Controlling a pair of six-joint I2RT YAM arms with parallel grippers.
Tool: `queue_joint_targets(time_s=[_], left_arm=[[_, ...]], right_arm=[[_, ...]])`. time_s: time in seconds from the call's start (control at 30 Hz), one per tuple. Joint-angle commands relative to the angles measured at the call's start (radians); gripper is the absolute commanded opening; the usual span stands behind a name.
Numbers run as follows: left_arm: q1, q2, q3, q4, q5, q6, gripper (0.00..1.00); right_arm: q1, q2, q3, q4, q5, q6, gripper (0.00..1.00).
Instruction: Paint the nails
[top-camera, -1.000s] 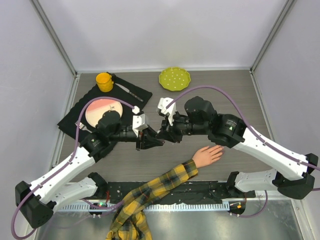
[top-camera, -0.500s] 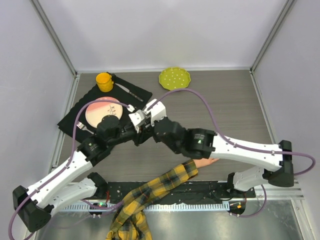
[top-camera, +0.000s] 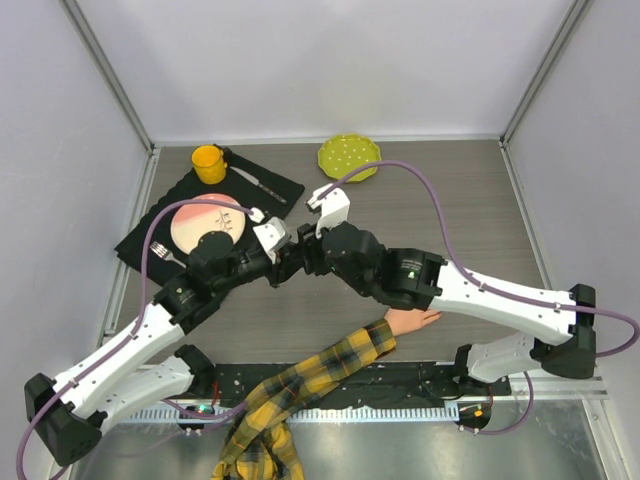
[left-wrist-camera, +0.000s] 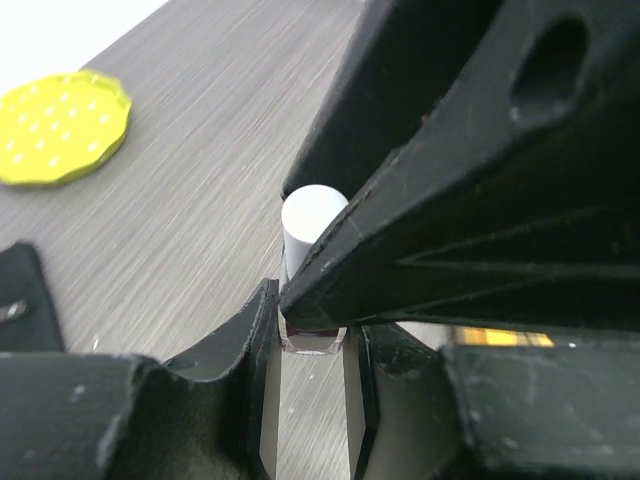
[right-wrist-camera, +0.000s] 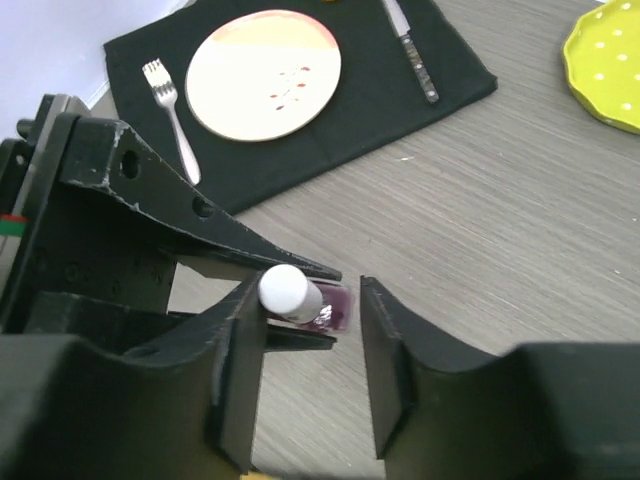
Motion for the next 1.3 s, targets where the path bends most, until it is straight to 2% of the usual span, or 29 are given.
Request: queue_joint_targets(time_s=[0.0,0.17,0.2,0.33,0.43,0.6,0.83,1.03,1.13,1.2,1.23,1.27], left_arm=[[0.006,0.014,0.063,0.087,0.107,0.02,0.0],[0.006,0.048,0.098,0.033,0.242,0.031,0.0],[0.006,0.049,0.101,0.024,0.285,0.032,0.0],[0.006,0.056,0.104,0.018,0.359,0.023,0.0],[0.006,0.066,0.111,0.014,0.431,0.02,0.0],[0.006,0.079,0.117,0.016,0.464,0.008,0.0],[0.006,0.082,0.118,0.019,0.487,-0.001,0.0],[0.006,0.076,0.118,0.018,0.488,0.0,0.0],[0.006,0.072,0.118,0.013,0.478,0.005,0.0],[0.006,0.068,0.118,0.013,0.465,0.008,0.0],[0.006,0.065,0.117,0.013,0.435,0.008,0.0],[0.006,0.06,0.115,0.016,0.413,0.011,0.0]], right_arm=[[-0.029,-0.085,0.013,-0.086,-0.179,-0.077,0.51],[-0.075,-0.17,0.031,-0.172,-0.314,-0.174,0.62],[-0.089,-0.184,0.028,-0.178,-0.414,-0.191,0.63],[-0.143,-0.23,0.027,-0.198,-0.646,-0.274,0.65],[-0.167,-0.242,0.031,-0.204,-0.674,-0.297,0.67],[-0.187,-0.222,0.073,-0.22,-0.731,-0.331,0.52],[-0.19,-0.164,0.111,-0.237,-0.782,-0.372,0.47],[-0.19,-0.138,0.123,-0.246,-0.799,-0.394,0.37],[-0.192,-0.135,0.125,-0.255,-0.802,-0.401,0.28],[-0.192,-0.128,0.125,-0.26,-0.8,-0.403,0.08],[-0.192,-0.131,0.125,-0.261,-0.796,-0.4,0.01],[-0.192,-0.127,0.125,-0.261,-0.791,-0.395,0.01]])
